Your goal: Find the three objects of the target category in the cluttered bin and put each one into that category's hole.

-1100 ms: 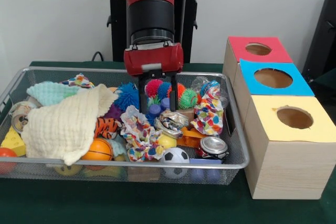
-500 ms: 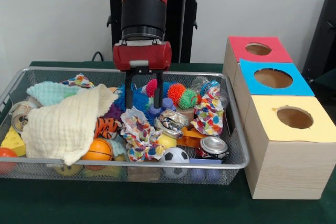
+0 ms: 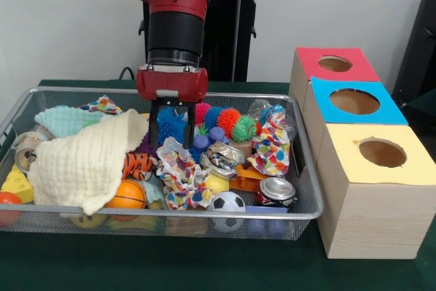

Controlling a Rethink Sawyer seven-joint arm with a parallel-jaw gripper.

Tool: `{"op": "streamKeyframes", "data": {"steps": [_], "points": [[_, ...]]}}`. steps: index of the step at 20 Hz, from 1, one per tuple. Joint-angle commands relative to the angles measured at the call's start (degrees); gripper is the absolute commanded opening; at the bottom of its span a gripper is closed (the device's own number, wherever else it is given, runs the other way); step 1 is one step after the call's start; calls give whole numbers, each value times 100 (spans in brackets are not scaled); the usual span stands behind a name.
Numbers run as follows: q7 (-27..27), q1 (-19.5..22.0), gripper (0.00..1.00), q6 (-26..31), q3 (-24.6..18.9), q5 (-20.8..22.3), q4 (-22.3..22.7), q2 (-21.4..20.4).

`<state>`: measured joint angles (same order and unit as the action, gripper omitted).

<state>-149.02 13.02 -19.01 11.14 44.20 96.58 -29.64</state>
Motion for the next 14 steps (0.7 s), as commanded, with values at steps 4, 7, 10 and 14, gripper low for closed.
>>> {"op": "streamKeyframes", "data": {"steps": [4, 7, 10, 14], "points": [[-53, -326, 100, -505, 552, -827, -197, 1066], [-58, -297, 100, -330, 488, -709, -218, 968], [-82, -299, 100, -229, 449, -654, -186, 886], [-112, -398, 100, -330, 558, -790, -168, 982]]}}
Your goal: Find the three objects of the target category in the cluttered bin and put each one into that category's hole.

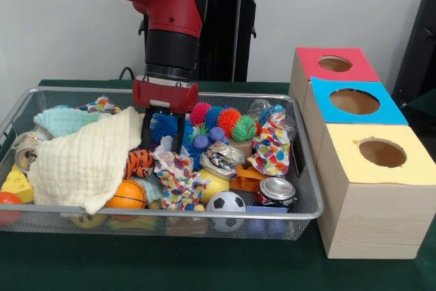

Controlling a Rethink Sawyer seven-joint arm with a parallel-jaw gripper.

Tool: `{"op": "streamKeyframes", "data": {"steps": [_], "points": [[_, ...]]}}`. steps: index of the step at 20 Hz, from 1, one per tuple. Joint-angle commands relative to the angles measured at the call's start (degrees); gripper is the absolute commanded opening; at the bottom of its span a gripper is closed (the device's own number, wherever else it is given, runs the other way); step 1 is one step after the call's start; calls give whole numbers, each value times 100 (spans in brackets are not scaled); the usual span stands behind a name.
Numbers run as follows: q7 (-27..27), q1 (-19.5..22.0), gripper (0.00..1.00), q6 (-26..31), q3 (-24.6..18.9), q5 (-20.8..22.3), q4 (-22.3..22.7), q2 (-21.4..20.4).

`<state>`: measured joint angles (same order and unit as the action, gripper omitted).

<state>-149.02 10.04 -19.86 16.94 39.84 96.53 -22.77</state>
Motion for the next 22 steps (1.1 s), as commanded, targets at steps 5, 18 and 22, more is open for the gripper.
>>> {"op": "streamKeyframes", "data": {"steps": [5, 18, 22], "points": [[-147, -141, 100, -192, -47, -326, -138, 178], [-129, 277, 0, -794, -590, 458, -494, 48], [-149, 310, 0, -796, -624, 503, -504, 60]]}}
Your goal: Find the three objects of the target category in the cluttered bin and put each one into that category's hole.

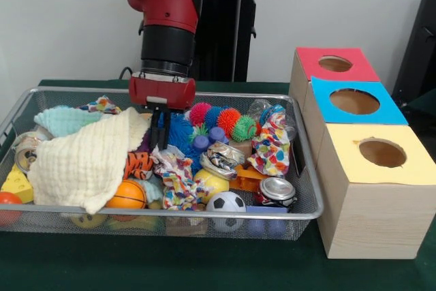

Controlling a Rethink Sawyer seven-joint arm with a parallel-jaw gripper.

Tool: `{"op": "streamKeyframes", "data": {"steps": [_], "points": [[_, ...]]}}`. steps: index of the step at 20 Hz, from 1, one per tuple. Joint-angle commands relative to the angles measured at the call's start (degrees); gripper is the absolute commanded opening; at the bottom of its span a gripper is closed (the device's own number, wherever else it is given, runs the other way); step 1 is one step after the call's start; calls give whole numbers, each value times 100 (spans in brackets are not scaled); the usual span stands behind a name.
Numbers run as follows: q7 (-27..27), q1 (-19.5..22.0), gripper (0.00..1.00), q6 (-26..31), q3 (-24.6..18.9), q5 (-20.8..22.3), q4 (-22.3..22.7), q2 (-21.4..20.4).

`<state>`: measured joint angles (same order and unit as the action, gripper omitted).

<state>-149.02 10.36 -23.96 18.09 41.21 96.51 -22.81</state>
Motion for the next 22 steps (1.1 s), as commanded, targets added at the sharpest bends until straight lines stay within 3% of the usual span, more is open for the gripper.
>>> {"op": "streamKeyframes", "data": {"steps": [1, 4, 8, 12, 22], "points": [[-128, 268, 0, -429, -713, 338, -489, 82], [-86, 241, 0, -456, -677, 318, -473, 24], [505, -309, 0, -992, 104, -375, -339, -190], [628, -509, 0, -1274, 403, -696, -312, -133], [589, -1077, 0, -1323, 1045, -964, -198, -308]]}}
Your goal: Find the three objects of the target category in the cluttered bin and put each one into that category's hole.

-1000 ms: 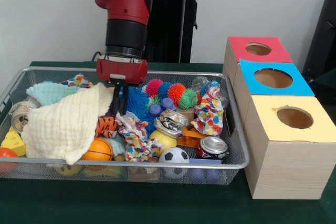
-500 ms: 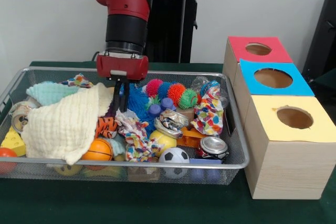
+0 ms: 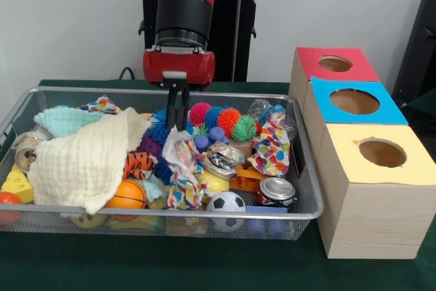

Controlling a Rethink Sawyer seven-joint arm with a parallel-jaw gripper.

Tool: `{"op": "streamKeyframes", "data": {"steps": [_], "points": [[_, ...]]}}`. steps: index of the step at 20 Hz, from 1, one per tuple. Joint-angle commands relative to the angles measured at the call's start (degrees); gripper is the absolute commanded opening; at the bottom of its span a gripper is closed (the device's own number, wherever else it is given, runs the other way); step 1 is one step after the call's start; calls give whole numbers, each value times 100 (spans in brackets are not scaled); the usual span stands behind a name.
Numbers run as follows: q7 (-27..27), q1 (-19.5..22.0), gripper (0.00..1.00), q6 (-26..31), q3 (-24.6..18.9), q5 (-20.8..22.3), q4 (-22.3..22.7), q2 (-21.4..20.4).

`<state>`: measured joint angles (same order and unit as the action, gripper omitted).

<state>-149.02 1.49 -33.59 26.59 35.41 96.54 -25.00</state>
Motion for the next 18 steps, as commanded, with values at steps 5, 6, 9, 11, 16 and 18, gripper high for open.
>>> {"op": "streamKeyframes", "data": {"steps": [5, 6, 9, 11, 16, 18], "points": [[576, -340, 0, -509, 408, -621, -148, 22], [564, -378, 0, -535, 454, -671, -133, 47], [646, -479, 0, -794, 615, -947, -54, 180], [768, -581, 0, -1053, 773, -1226, 18, 284], [1365, -1034, 0, -2240, 1347, -2359, 430, 608], [1477, -1249, 0, -2651, 1562, -2808, 621, 750]]}}
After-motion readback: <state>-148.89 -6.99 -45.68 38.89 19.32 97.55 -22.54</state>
